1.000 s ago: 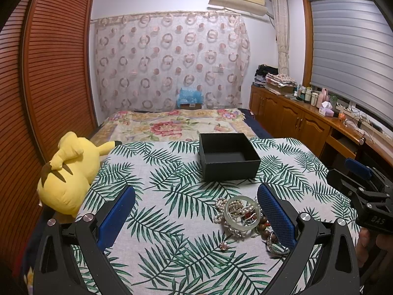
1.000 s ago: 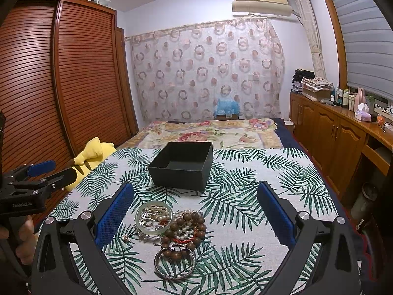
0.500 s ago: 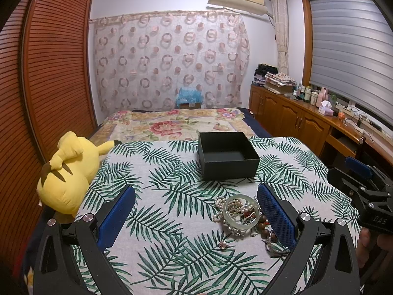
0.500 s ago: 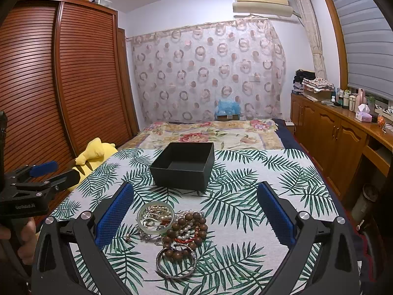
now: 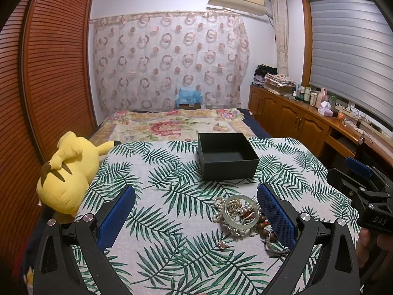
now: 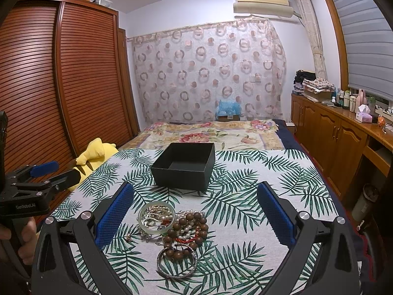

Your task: Organize jewelry

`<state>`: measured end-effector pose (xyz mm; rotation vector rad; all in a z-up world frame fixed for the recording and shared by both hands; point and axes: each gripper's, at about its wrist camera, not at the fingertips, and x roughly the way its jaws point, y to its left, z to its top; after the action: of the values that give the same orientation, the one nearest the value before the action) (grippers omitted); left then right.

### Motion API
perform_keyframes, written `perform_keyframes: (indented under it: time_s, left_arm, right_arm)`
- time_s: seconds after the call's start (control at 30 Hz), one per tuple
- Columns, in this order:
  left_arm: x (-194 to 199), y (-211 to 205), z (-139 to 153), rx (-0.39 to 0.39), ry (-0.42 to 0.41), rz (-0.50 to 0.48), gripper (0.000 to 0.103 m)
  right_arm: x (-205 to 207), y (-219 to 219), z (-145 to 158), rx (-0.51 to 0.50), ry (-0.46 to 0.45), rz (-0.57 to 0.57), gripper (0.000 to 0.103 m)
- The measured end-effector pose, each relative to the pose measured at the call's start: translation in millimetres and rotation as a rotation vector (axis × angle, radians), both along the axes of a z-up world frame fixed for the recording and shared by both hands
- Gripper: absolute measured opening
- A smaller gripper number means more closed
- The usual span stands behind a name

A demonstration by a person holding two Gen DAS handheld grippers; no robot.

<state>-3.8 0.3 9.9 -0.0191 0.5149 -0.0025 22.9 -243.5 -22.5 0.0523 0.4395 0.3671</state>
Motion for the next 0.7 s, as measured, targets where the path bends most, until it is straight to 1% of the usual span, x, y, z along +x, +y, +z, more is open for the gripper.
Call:
perform_keyframes:
  time_s: [0.37, 0.4, 0.53, 0.6, 0.63, 0.7]
  left_arm:
    - [-1.1, 0.2, 1.7, -0.001, 0.003, 0.000, 0.096]
    - [-0.3, -8.1, -3.3, -0.001, 0.004, -0.002, 0.096]
    - [2.4, -10.7, -9.5, -0.005, 0.023, -0.008, 0.096]
    - [5.0, -12.0, -14.0, -0.006, 0.036, -0.017, 0.096]
    - [7.8, -8.6, -17.8, -0.006, 0.043, -0.019, 0.096]
    - [11.1, -7.3, -22.7, -0.006, 0.057, -0.024, 0.096]
  right_arm:
    - [-2.6, 3.1, 2.0, -0.001, -0.001, 0.002, 0.101]
    - [-3.4, 4.7, 3.3, -0.002, 0.001, 0.002, 0.101]
    - [-3.3, 6.8, 5.8, -0.005, 0.011, 0.002, 0.101]
    - [-1.4, 8.9, 2.0, -0.006, 0.018, 0.013, 0.101]
    - [1.1, 4.2, -9.8, -0.010, 0.023, 0.021, 0.101]
    - [2.3, 0.1, -13.9, -0.013, 0.034, 0.029, 0.101]
